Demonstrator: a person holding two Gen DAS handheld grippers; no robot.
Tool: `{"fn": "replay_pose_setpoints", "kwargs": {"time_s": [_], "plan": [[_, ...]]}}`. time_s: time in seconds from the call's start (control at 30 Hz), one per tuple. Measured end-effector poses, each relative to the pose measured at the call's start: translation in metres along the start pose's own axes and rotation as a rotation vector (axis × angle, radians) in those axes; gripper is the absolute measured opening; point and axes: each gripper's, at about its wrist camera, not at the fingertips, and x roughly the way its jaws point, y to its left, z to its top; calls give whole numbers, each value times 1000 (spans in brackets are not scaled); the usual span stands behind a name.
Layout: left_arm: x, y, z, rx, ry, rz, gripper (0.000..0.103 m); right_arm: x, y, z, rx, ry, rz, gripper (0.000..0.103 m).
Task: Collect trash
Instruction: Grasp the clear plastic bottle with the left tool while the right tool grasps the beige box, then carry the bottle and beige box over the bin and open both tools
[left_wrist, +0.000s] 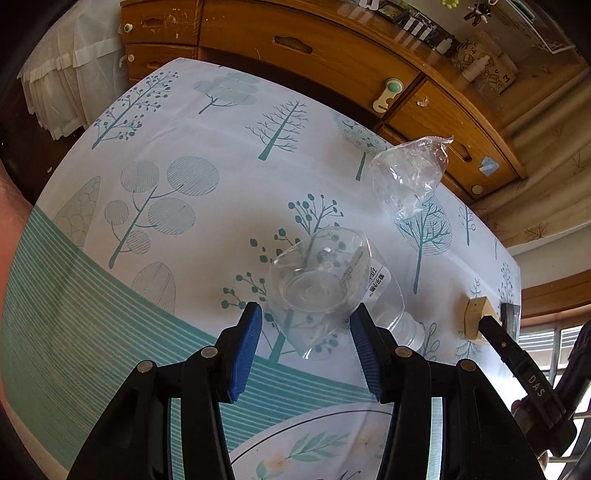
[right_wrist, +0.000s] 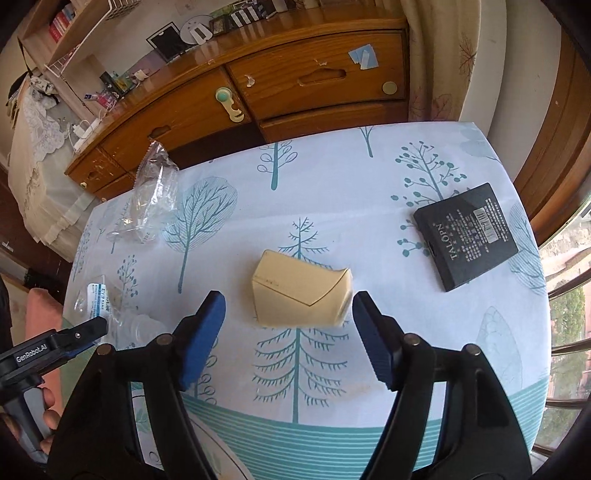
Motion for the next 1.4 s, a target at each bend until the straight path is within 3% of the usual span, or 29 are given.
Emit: {"fn": "replay_pose_setpoints", "kwargs": {"time_s": [0.27, 0.3, 0.33, 0.4, 0.5, 0.63, 0.83, 1.13, 1.4], "plan": [[4, -5, 8, -22, -49, -4, 50, 15, 8, 2, -25, -40, -47, 67], [4, -7, 9, -17, -56, 0, 48, 14, 8, 1, -28, -47, -55, 63], [3, -8, 9, -14, -65, 0, 37, 13, 7, -1, -32, -51, -51, 62], [1, -13, 10, -6, -87, 8, 29, 13, 6, -2, -30, -59, -37, 62], [-8, -17, 9, 17, -100, 23, 26, 8, 2, -8, -34, -62, -17, 61], [-20, -26, -4, 81, -96, 59, 25, -2, 2, -18, -33, -59, 14, 61], [-51, -32, -40, 178, -70, 53, 25, -35, 4, -42, -30, -61, 48, 61], [-120, -8, -124, 271, -31, 20, 25, -99, 14, -119, 14, -29, 89, 61], [-206, 44, -207, 358, -40, -53, 25, -184, 45, -230, 55, -47, 91, 61]]}}
